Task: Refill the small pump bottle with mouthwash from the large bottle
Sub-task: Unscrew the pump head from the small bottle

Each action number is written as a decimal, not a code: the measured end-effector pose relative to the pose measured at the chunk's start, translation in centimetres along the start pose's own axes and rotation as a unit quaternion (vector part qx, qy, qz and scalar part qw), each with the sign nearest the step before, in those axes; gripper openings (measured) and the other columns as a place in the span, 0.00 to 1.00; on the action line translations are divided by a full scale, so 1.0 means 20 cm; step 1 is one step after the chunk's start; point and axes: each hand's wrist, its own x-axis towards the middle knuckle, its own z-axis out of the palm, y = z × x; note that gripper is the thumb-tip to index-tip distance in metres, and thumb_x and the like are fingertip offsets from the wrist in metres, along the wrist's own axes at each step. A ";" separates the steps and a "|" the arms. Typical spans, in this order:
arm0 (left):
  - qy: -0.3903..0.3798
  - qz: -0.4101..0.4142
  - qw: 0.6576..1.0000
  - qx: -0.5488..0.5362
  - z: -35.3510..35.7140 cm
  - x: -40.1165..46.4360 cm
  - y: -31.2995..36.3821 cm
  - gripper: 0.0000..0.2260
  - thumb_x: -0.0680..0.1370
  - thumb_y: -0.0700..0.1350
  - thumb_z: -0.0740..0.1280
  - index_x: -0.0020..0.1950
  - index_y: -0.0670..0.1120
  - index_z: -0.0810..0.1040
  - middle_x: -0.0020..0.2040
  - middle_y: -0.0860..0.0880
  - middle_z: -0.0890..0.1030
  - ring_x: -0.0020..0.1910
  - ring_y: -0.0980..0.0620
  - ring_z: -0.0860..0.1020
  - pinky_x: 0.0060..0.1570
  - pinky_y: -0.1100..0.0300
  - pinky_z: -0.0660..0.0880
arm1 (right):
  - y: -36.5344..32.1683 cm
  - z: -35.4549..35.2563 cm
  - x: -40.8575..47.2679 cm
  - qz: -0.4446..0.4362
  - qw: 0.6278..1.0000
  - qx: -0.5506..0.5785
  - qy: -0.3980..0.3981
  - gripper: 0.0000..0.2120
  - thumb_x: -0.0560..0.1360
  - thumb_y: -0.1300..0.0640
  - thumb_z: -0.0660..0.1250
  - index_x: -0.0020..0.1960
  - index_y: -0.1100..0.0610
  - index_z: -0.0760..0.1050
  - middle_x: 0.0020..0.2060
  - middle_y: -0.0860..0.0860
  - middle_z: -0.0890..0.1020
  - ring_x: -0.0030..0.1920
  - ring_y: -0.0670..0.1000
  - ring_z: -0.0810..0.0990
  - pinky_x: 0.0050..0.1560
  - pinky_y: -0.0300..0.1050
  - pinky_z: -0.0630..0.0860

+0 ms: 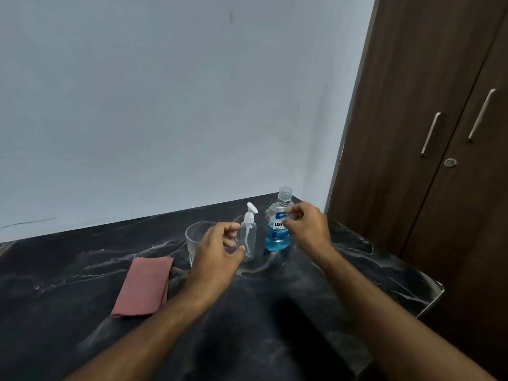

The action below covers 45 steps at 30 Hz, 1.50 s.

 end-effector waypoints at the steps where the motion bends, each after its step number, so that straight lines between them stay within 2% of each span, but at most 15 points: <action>1: 0.000 -0.006 1.000 -0.008 0.02 0.04 0.01 0.22 0.76 0.39 0.72 0.69 0.49 0.74 0.60 0.52 0.78 0.53 0.58 0.78 0.48 0.74 0.74 | 0.00 -0.01 0.03 0.008 1.000 0.013 0.012 0.10 0.75 0.63 0.73 0.55 0.57 0.78 0.48 0.50 0.82 0.48 0.47 0.81 0.41 0.34 0.76; 5: -0.011 -0.057 0.998 0.009 0.13 0.18 0.05 0.34 0.77 0.44 0.73 0.79 0.45 0.62 0.74 0.47 0.71 0.70 0.50 0.72 0.67 0.60 0.70 | 0.00 0.00 0.16 0.036 0.998 -0.004 0.042 0.28 0.71 0.58 0.78 0.68 0.57 0.72 0.62 0.54 0.77 0.61 0.53 0.77 0.60 0.49 0.80; 7: -0.021 -0.090 0.995 0.026 0.19 0.25 0.06 0.36 0.77 0.46 0.73 0.81 0.44 0.59 0.76 0.46 0.69 0.72 0.49 0.71 0.63 0.60 0.67 | 0.03 0.03 0.20 0.053 0.998 -0.018 0.023 0.37 0.68 0.55 0.81 0.72 0.57 0.67 0.66 0.55 0.74 0.67 0.56 0.74 0.66 0.56 0.76; 10: -0.002 -0.098 0.993 0.070 0.27 0.30 0.06 0.28 0.76 0.48 0.74 0.72 0.43 0.69 0.66 0.44 0.78 0.58 0.49 0.77 0.52 0.60 0.70 | 0.06 0.09 0.24 0.060 0.998 -0.022 -0.012 0.44 0.65 0.52 0.83 0.74 0.57 0.65 0.69 0.56 0.73 0.70 0.58 0.73 0.68 0.59 0.74; 12: 0.008 -0.107 0.989 0.102 0.32 0.31 0.05 0.20 0.75 0.50 0.74 0.62 0.44 0.73 0.57 0.46 0.81 0.52 0.47 0.79 0.49 0.54 0.76 | 0.08 0.13 0.24 0.056 0.998 -0.016 -0.021 0.44 0.64 0.49 0.83 0.73 0.57 0.66 0.67 0.55 0.75 0.68 0.58 0.74 0.67 0.59 0.74; 15: 0.021 -0.112 0.983 0.144 0.37 0.30 0.02 0.17 0.76 0.50 0.74 0.59 0.44 0.74 0.54 0.47 0.81 0.53 0.44 0.80 0.51 0.46 0.80 | 0.11 0.16 0.23 0.037 0.999 -0.017 -0.006 0.41 0.64 0.45 0.82 0.69 0.57 0.69 0.63 0.54 0.77 0.63 0.55 0.77 0.64 0.57 0.77; 21: 0.063 -0.074 0.990 0.098 0.34 0.28 -0.04 0.11 0.75 0.49 0.75 0.52 0.45 0.79 0.47 0.49 0.83 0.46 0.48 0.81 0.44 0.52 0.78 | 0.11 0.14 0.17 0.004 0.999 -0.022 0.032 0.24 0.65 0.47 0.82 0.55 0.53 0.76 0.54 0.53 0.81 0.51 0.51 0.82 0.53 0.49 0.81; 23: 0.066 -0.041 0.994 0.079 0.28 0.24 -0.05 0.11 0.74 0.51 0.77 0.50 0.48 0.79 0.43 0.54 0.81 0.42 0.53 0.80 0.37 0.61 0.73 | 0.09 0.11 0.13 -0.005 0.999 -0.026 0.032 0.24 0.65 0.48 0.82 0.55 0.53 0.76 0.53 0.53 0.81 0.51 0.51 0.82 0.53 0.48 0.81; 26: 0.050 -0.007 0.998 0.048 0.17 0.15 -0.05 0.21 0.71 0.50 0.79 0.61 0.50 0.79 0.45 0.61 0.80 0.44 0.63 0.79 0.40 0.71 0.71 | 0.06 0.06 0.04 -0.010 0.999 -0.034 0.030 0.28 0.66 0.46 0.81 0.60 0.54 0.75 0.56 0.53 0.81 0.55 0.52 0.81 0.56 0.51 0.82; 29: 0.042 -0.011 0.999 0.002 0.06 0.04 -0.05 0.32 0.68 0.49 0.81 0.70 0.50 0.75 0.51 0.59 0.81 0.50 0.60 0.81 0.52 0.67 0.78 | 0.00 0.02 -0.10 -0.024 0.998 -0.028 0.041 0.30 0.66 0.45 0.80 0.63 0.54 0.75 0.57 0.52 0.80 0.56 0.51 0.81 0.57 0.50 0.81; 31: 0.047 -0.013 0.999 -0.002 0.00 -0.04 -0.03 0.33 0.67 0.49 0.81 0.70 0.52 0.74 0.53 0.56 0.83 0.50 0.59 0.82 0.51 0.67 0.79 | -0.04 0.00 -0.20 -0.032 0.998 -0.029 0.050 0.30 0.67 0.43 0.79 0.63 0.54 0.76 0.56 0.51 0.79 0.55 0.49 0.79 0.55 0.47 0.80; 33: 0.046 -0.020 0.999 -0.003 -0.06 -0.12 0.00 0.34 0.67 0.49 0.82 0.70 0.54 0.74 0.50 0.56 0.84 0.47 0.61 0.82 0.45 0.73 0.76 | -0.07 -0.02 -0.32 -0.037 0.997 -0.037 0.054 0.29 0.68 0.41 0.78 0.63 0.53 0.76 0.54 0.50 0.78 0.53 0.47 0.77 0.51 0.43 0.77; 35: 0.027 -0.036 0.999 -0.019 -0.10 -0.19 0.03 0.35 0.67 0.49 0.82 0.72 0.55 0.72 0.46 0.54 0.85 0.44 0.61 0.83 0.44 0.72 0.75 | -0.09 -0.03 -0.42 -0.041 0.997 -0.044 0.052 0.28 0.68 0.40 0.77 0.63 0.51 0.76 0.53 0.49 0.76 0.52 0.46 0.76 0.50 0.41 0.74; 41: 0.008 -0.013 1.000 -0.021 -0.14 -0.37 0.05 0.37 0.69 0.47 0.80 0.75 0.56 0.69 0.46 0.55 0.86 0.44 0.69 0.81 0.41 0.78 0.74 | -0.11 -0.01 -0.66 -0.038 0.996 -0.066 0.042 0.36 0.69 0.39 0.76 0.72 0.51 0.70 0.57 0.49 0.74 0.61 0.50 0.76 0.62 0.52 0.80; 45: 0.024 -0.020 0.999 -0.026 -0.14 -0.41 0.03 0.36 0.69 0.48 0.80 0.74 0.58 0.70 0.49 0.56 0.85 0.44 0.67 0.82 0.46 0.73 0.77 | -0.10 0.01 -0.76 -0.033 0.996 -0.067 0.052 0.39 0.70 0.39 0.75 0.75 0.52 0.66 0.60 0.50 0.72 0.65 0.51 0.73 0.64 0.53 0.78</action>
